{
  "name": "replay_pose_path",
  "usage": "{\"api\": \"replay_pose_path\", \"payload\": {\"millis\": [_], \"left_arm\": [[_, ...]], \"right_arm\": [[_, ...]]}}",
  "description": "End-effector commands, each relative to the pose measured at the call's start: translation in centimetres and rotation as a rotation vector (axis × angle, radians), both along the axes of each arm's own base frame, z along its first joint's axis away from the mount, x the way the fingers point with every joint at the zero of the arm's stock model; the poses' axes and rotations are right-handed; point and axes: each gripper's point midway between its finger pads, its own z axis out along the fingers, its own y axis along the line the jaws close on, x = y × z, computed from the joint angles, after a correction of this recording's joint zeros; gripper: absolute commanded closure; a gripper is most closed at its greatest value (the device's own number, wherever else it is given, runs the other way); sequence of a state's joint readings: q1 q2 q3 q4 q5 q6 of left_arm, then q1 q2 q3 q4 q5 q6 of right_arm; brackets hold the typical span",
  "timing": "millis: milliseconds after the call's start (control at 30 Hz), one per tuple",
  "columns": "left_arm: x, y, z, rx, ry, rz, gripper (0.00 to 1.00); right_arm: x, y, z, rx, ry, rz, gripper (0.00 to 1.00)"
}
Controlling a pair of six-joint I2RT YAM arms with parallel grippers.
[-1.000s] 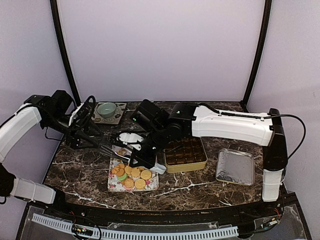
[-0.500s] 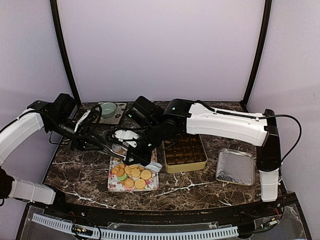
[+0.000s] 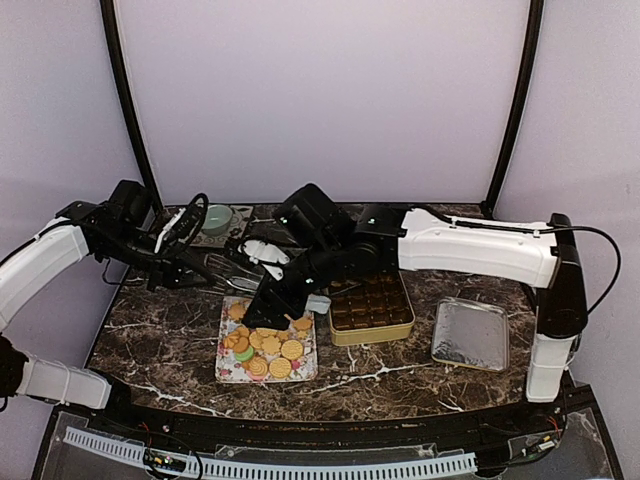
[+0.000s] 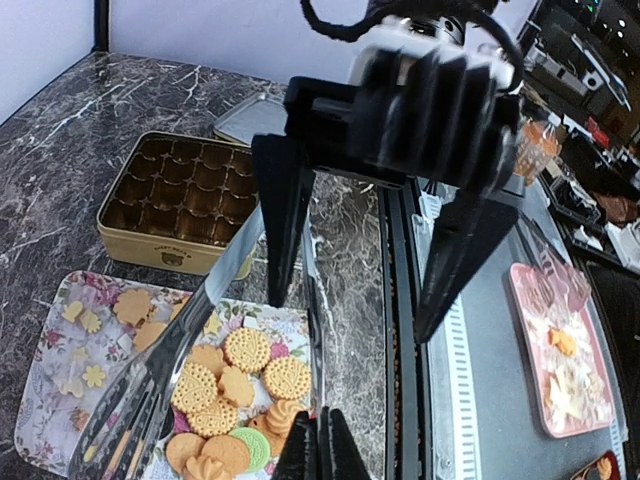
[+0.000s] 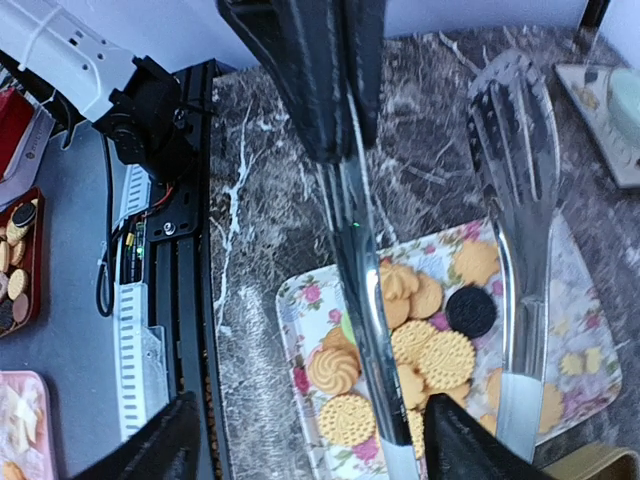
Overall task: Pack the cookies
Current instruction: Pass from the right arm to the left, then pass from the left arm to the right
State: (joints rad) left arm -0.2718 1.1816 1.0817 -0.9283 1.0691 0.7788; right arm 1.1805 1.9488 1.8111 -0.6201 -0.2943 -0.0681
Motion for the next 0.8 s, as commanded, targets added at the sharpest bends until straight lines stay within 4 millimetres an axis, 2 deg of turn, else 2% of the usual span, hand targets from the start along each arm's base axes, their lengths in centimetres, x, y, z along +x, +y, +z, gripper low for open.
{"api": "replay_pose_path", "payload": {"millis": [0,67,133,167,233,267,300,333,400,500,767], "left_arm": [[2.2,-1.4,5.0,-0.175,0.07,0.081,1.0],[3.3,-1.7,6.6,-0.23,0.081,0.125,1.0],[4.3,-1.8,8.6,-0.296,0.054,0.165,1.0],[4.6,-1.8,9.4,-0.323,0.046,0.177,1.0],[4.9,-1.9,10.9,-0.368,0.043,0.195,1.0],[5.2,-1.9,11.4,-0.385,0.065,0.213,1.0],[5.3,-1.9,11.9,-0.4,0.078,0.222,1.0],[5.5,-1.9,12.3,-0.414,0.085,0.229,1.0],[5.6,-2.0,13.0,-0.441,0.123,0.234,1.0],[5.6,-2.0,13.7,-0.478,0.178,0.235,1.0],[5.3,-1.7,14.4,-0.515,0.208,0.259,1.0]], "right_arm": [[3.3,-1.5,9.8,0.364,-0.01,-0.164,0.12],[4.9,-3.9,12.4,0.496,-0.006,-0.267,0.01],[6.1,-6.9,14.7,0.639,0.025,-0.371,0.0],[6.7,-8.6,14.5,0.682,0.017,-0.405,0.0],[7.5,-11.3,15.9,0.793,0.057,-0.498,0.0],[7.9,-12.5,15.1,0.813,0.07,-0.535,0.0],[7.8,-13.5,15.9,0.863,0.072,-0.547,0.0],[7.8,-13.9,15.6,0.881,0.087,-0.555,0.0],[7.9,-13.8,15.1,0.887,0.112,-0.557,0.0],[7.9,-12.6,14.8,0.912,0.161,-0.521,0.0],[8.0,-9.5,17.7,1.075,0.218,-0.383,0.0]]}}
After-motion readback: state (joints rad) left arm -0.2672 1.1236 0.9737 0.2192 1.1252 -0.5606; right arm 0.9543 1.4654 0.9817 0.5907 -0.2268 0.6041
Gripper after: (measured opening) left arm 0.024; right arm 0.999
